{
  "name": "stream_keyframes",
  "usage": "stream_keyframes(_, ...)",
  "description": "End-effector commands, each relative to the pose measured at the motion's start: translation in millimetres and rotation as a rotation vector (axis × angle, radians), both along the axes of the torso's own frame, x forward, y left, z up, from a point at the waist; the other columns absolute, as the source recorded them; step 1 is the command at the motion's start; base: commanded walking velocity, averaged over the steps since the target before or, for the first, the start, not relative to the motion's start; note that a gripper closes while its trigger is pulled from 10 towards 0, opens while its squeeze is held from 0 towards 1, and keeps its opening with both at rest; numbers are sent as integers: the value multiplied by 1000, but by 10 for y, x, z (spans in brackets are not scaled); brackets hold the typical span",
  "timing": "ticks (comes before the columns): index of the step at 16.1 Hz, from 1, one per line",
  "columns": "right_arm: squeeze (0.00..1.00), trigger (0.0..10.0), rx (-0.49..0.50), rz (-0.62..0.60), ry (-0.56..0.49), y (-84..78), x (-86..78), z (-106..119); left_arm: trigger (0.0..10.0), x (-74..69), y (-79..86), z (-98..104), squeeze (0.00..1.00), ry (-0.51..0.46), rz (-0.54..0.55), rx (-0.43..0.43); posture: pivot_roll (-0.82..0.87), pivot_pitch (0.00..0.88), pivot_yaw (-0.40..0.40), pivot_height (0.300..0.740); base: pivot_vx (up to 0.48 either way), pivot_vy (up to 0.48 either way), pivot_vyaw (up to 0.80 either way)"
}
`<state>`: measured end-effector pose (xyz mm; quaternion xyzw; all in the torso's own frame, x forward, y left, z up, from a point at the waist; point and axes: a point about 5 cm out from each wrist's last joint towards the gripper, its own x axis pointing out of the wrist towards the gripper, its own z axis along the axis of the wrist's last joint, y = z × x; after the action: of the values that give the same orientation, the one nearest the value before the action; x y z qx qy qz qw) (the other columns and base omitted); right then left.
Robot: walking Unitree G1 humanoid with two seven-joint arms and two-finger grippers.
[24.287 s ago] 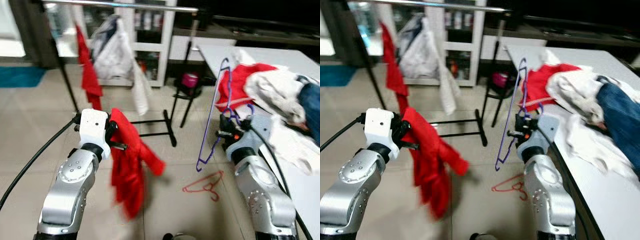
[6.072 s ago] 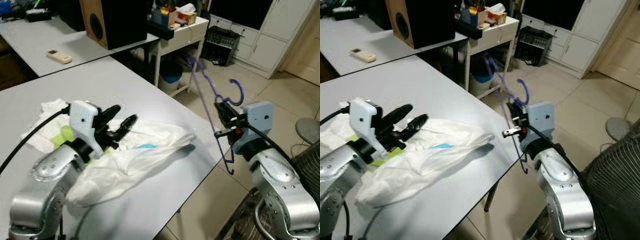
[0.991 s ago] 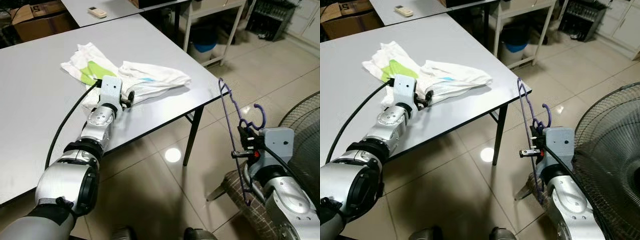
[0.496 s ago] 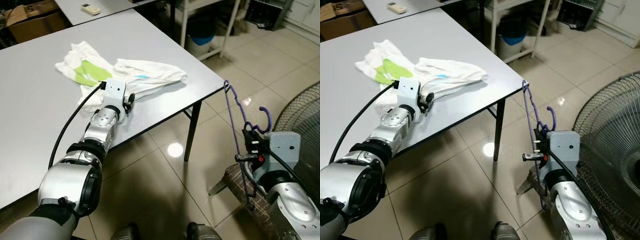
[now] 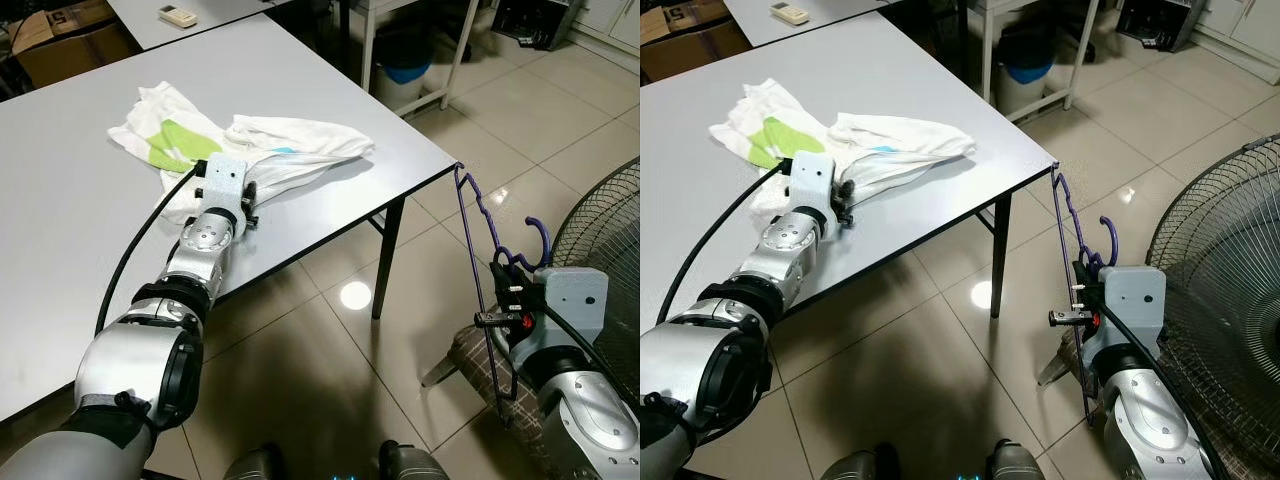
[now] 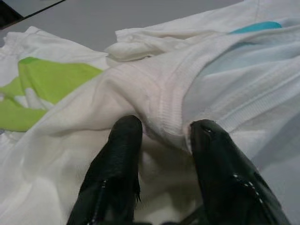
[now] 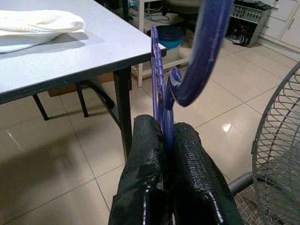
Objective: Hang hanger
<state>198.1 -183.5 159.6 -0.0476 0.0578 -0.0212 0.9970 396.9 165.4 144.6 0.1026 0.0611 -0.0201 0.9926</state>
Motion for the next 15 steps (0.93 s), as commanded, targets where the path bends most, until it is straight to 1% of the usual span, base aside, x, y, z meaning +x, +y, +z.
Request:
stream_keyframes(1,0,10000,-4,-10,-14,1,-18,43,0,14,48,29,0,6,21,0,-348,179,98,740,0,0,0)
stream_keyframes(5,0,10000,2,-2,-20,10,13,51,0,17,46,38,0,2,20,-6,-346,167,94,740,0,0,0)
stream_keyframes(6,0,10000,10,0,-30,-1,51,65,0,21,20,43,0,2,4,-20,-348,152,95,740,0,0,0)
stream_keyframes(9,0,10000,9,0,-42,-17,88,77,0,24,-10,46,0,4,-11,-37,-348,130,97,740,0,0,0)
stream_keyframes(10,0,10000,9,6,-54,-21,124,92,0,26,-32,48,0,6,-23,-51,-343,110,96,740,0,0,0)
stream_keyframes(12,0,10000,32,16,-61,-29,170,96,0,26,-46,46,0,8,-29,-62,-338,94,94,740,0,0,0)
stream_keyframes(13,0,10000,59,46,-66,-22,203,99,0,24,-39,42,0,8,-22,-79,-327,80,91,740,0,0,0)
stream_keyframes(14,0,10000,88,111,-78,2,230,124,0,28,-39,54,0,4,-23,-92,-315,65,90,740,0,0,0)
stream_keyframes(15,0,10000,99,146,-80,10,242,136,0,33,-46,67,0,1,-28,-98,-308,57,91,740,0,0,0)
